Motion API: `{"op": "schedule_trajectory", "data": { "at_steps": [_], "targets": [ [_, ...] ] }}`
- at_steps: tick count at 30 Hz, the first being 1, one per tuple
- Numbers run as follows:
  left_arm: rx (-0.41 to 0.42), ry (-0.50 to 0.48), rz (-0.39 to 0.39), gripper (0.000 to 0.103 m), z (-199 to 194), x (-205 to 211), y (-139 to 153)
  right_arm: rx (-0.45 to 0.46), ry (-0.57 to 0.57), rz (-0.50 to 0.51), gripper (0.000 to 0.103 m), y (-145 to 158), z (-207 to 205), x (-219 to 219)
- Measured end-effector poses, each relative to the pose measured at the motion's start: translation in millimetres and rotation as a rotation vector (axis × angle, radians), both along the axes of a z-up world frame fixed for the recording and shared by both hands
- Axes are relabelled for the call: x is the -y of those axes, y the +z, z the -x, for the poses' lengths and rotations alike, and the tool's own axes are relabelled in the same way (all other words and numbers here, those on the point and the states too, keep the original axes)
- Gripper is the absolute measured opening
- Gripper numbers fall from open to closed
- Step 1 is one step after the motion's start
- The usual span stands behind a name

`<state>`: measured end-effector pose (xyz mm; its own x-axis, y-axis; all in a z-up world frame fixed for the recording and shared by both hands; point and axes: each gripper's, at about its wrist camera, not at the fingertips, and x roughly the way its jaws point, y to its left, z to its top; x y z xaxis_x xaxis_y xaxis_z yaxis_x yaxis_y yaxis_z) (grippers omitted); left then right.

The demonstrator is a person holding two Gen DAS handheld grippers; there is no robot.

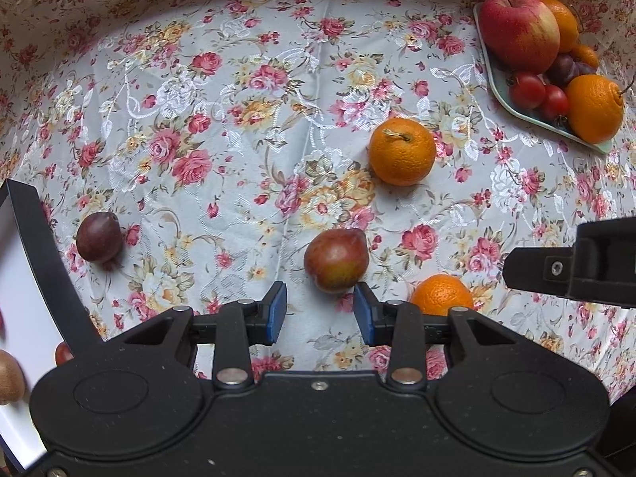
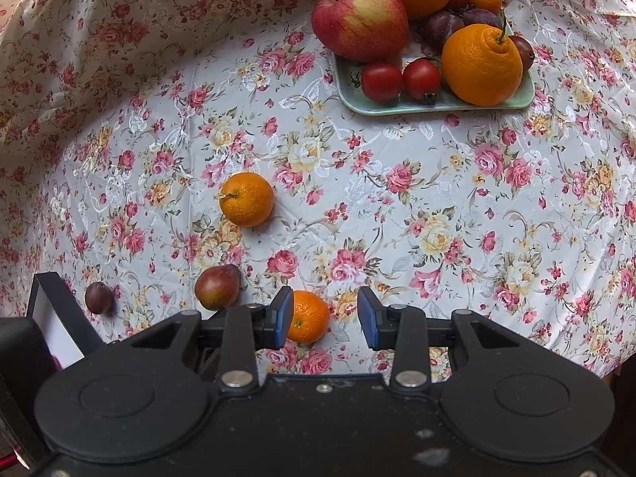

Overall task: Organize fruits
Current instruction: 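Move the left tool toward another dark red plum while the right tool approaches a mandarin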

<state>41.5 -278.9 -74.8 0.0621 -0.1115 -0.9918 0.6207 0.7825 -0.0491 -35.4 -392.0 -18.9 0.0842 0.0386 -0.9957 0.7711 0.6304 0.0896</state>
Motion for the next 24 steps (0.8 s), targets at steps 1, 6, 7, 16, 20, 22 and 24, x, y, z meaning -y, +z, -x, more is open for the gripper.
{"op": "schedule_trajectory", "data": {
  "at_steps": [1,6,7,16,20,22,24],
  "targets": [
    [0.002,-0.005,-0.001,0.047,0.8,1.5,-0.9,0.004,-0.002,-0.008,0.039,-0.1,0.8,1.8],
    [0.008,-0.012,-0.019,0.047,0.0,5.1,-7.2,0.015,-0.011,-0.029,0.039,0.5,3.3,6.3],
    [0.009,-0.012,-0.022,0.047,-0.8,5.1,-8.4,0.015,-0.013,-0.031,0.039,0.6,3.5,7.1],
    [0.012,0.05,0.038,0.039,-19.6,-5.2,-2.2,0.021,-0.017,-0.032,0.039,3.4,4.4,10.2],
    [-0.021,0.121,0.08,0.03,-38.7,-21.4,4.6,0.02,-0.016,-0.034,0.039,3.2,4.3,9.5],
    [-0.036,0.158,0.093,0.03,-47.6,-29.2,6.4,0.02,-0.009,-0.033,0.039,2.7,3.0,7.6],
    [-0.033,0.187,0.084,0.03,-54.7,-34.9,5.9,0.017,0.005,-0.033,0.039,1.1,0.6,4.2]
  ]
}}
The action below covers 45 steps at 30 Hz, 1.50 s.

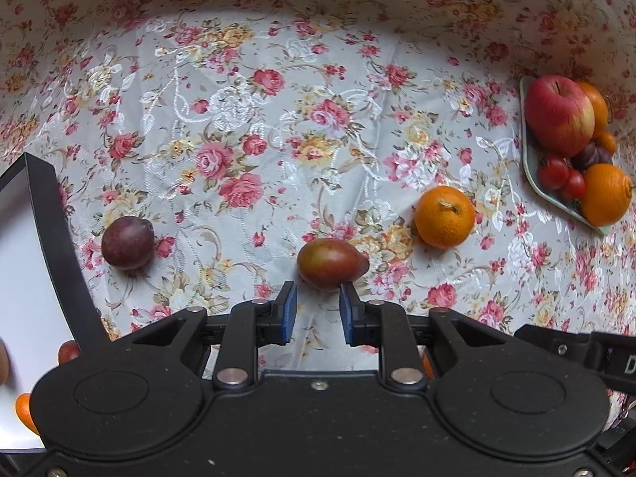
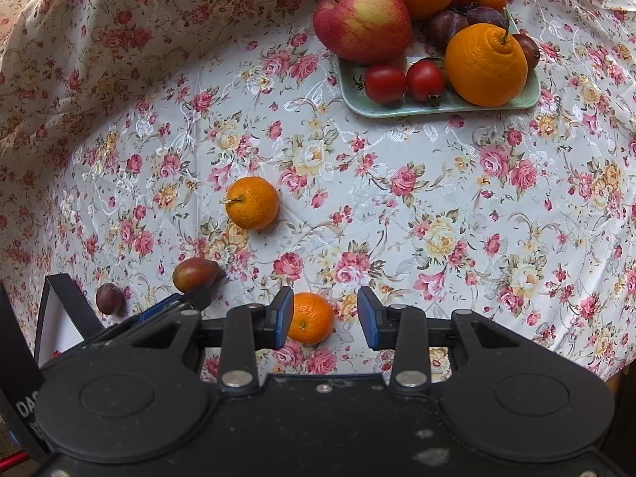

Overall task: Organize fruits
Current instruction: 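Move the left tool toward another dark red plum while the right tool approaches a mandarin, then close the right tool on the mandarin while the left tool grasps the dark red plum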

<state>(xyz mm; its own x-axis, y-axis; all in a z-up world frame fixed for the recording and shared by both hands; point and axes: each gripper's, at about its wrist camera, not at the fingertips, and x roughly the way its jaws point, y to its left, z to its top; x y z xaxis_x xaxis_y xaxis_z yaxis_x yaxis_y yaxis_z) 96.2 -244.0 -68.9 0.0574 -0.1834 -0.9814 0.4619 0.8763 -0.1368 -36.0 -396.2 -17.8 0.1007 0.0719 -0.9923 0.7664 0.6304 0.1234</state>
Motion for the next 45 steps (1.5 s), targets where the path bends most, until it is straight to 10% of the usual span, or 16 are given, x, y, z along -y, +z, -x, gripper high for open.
{"op": "schedule_trajectory", "data": {
  "at_steps": [21,45],
  "targets": [
    [0.152,0.03,-0.063,0.045,-8.8,-17.1,25.7,-0.107,0.106,-0.03,0.039,-52.6,-16.9,-21.0],
    [0.114,0.018,-0.069,0.045,-18.1,-7.8,12.9,-0.115,0.219,0.094,0.041,-77.5,-53.8,-49.0]
  ]
}}
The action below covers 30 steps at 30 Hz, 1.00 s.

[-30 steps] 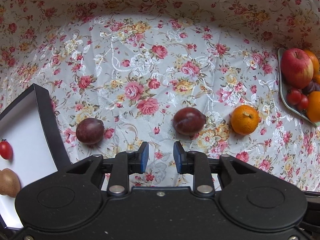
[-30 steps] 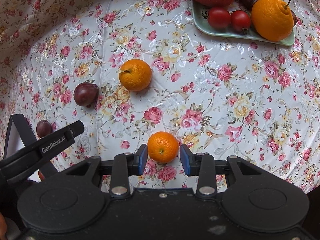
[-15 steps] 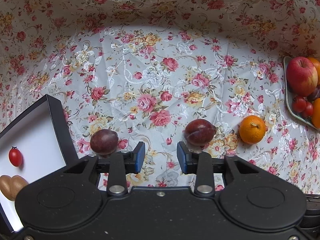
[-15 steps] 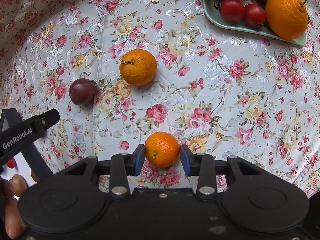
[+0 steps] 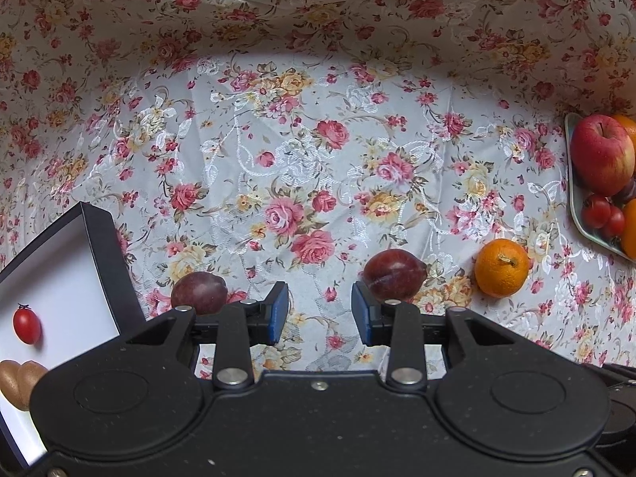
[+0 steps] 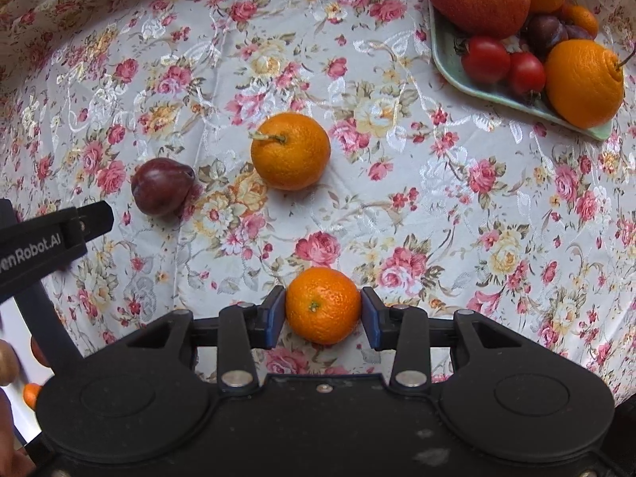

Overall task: Organize fruits
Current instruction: 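Close the right tool on the mandarin while the left tool grasps the dark red plum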

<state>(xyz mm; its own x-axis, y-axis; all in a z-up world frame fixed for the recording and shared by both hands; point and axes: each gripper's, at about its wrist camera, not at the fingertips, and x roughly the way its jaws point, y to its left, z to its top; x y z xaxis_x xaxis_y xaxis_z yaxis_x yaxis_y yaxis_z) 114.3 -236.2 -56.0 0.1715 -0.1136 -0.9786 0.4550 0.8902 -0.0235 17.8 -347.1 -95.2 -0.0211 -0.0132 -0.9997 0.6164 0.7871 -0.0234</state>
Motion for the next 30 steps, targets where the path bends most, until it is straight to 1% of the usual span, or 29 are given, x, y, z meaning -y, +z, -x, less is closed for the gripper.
{"op": "schedule_trajectory", "data": {
  "at_steps": [5,8,12,15,19,23,26,27,28,30],
  "targets": [
    [-0.008,-0.015,0.004,0.045,-1.3,5.4,-3.6,0.028,0.028,0.138,0.041,14.7,-10.9,-0.1],
    [-0.013,-0.015,0.021,0.045,-2.6,7.6,-3.8,0.047,0.044,0.186,0.041,22.0,-16.1,-0.3],
    [-0.033,-0.011,0.059,0.045,-4.1,8.7,-4.0,0.089,0.038,0.161,0.041,35.2,-17.4,9.7],
    [-0.03,-0.011,0.07,0.045,-4.3,11.7,-4.2,0.124,0.033,0.147,0.041,44.9,-16.2,16.6],
    [-0.03,-0.025,0.083,0.046,-2.3,18.4,-5.5,0.17,0.012,0.15,0.041,59.0,-4.5,21.7],
    [-0.027,-0.04,0.077,0.047,1.0,25.9,-9.1,0.193,-0.021,0.144,0.041,67.9,1.3,32.7],
    [-0.03,-0.054,0.061,0.047,4.0,32.2,-14.5,0.196,-0.036,0.144,0.041,69.0,3.3,39.3],
    [-0.032,-0.061,0.057,0.048,5.2,34.8,-17.1,0.197,-0.037,0.143,0.041,69.4,3.9,40.2],
    [-0.032,-0.067,0.05,0.051,6.3,37.1,-19.2,0.198,-0.037,0.142,0.041,69.8,4.8,41.1],
    [-0.021,-0.078,0.026,0.052,8.8,41.1,-23.1,0.195,-0.036,0.141,0.041,69.9,6.1,41.8]
  ]
}}
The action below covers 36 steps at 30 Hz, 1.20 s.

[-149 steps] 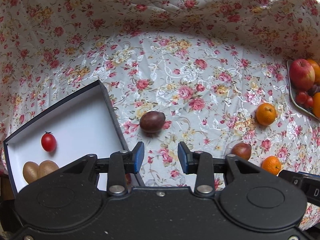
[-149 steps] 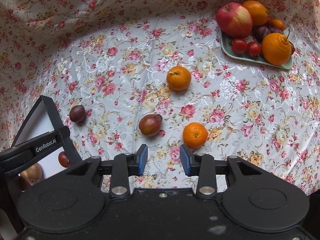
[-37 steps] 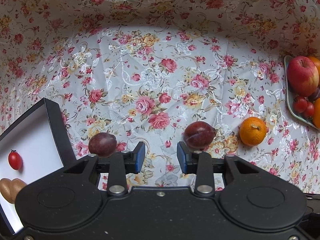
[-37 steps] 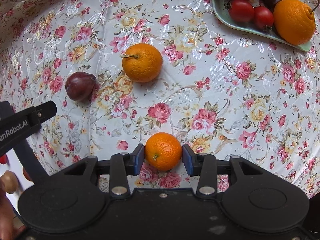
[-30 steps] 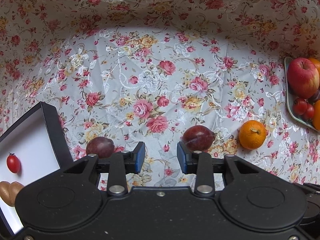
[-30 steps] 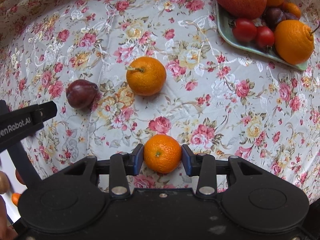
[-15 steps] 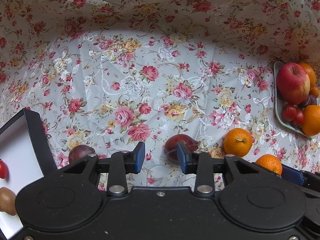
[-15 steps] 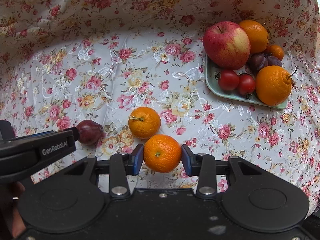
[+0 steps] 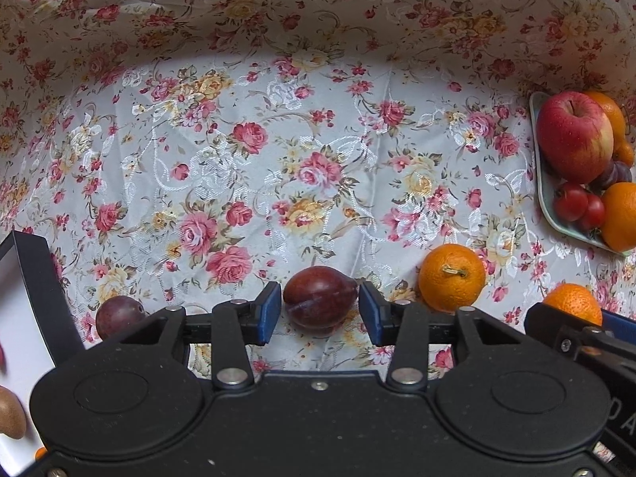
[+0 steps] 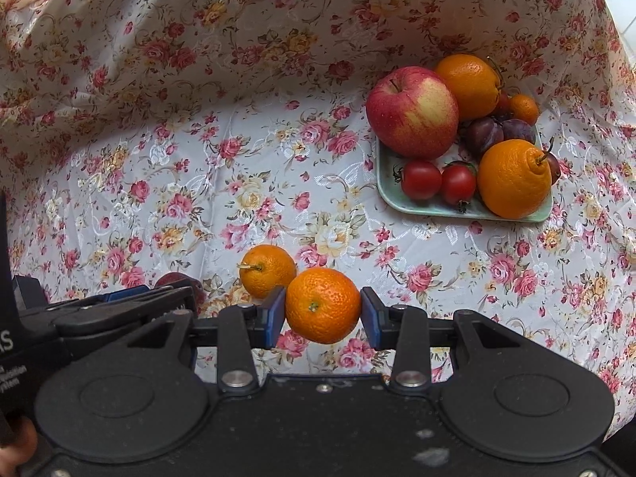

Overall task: Organize fruits
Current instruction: 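Close the right tool on the mandarin while the left tool grasps the dark red plum, then carry the plum and mandarin toward the white box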

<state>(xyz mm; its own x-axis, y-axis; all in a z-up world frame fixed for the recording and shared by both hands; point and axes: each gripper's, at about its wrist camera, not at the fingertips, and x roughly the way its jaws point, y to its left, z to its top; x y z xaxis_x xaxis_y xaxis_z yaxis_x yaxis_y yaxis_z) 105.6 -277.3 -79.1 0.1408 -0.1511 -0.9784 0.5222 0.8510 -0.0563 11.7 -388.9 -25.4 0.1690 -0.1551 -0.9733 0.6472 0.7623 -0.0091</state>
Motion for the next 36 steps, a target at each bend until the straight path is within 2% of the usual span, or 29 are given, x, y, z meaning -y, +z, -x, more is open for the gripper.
{"op": "schedule_trajectory", "data": {
  "at_steps": [7,17,26,36],
  "targets": [
    [0.022,-0.014,-0.05,0.052,3.6,11.2,-13.2,0.003,0.006,0.015,0.041,4.4,4.5,0.9],
    [0.06,-0.024,-0.049,0.05,10.6,27.0,-15.1,0.01,0.005,0.021,0.041,11.3,10.7,1.2],
    [0.097,-0.003,-0.019,0.05,19.4,12.0,14.1,0.038,0.012,0.046,0.041,27.5,14.6,-8.4],
    [0.147,0.078,0.004,0.05,20.0,-22.6,47.5,0.042,0.045,0.062,0.041,37.3,26.5,-26.7]
  ]
}}
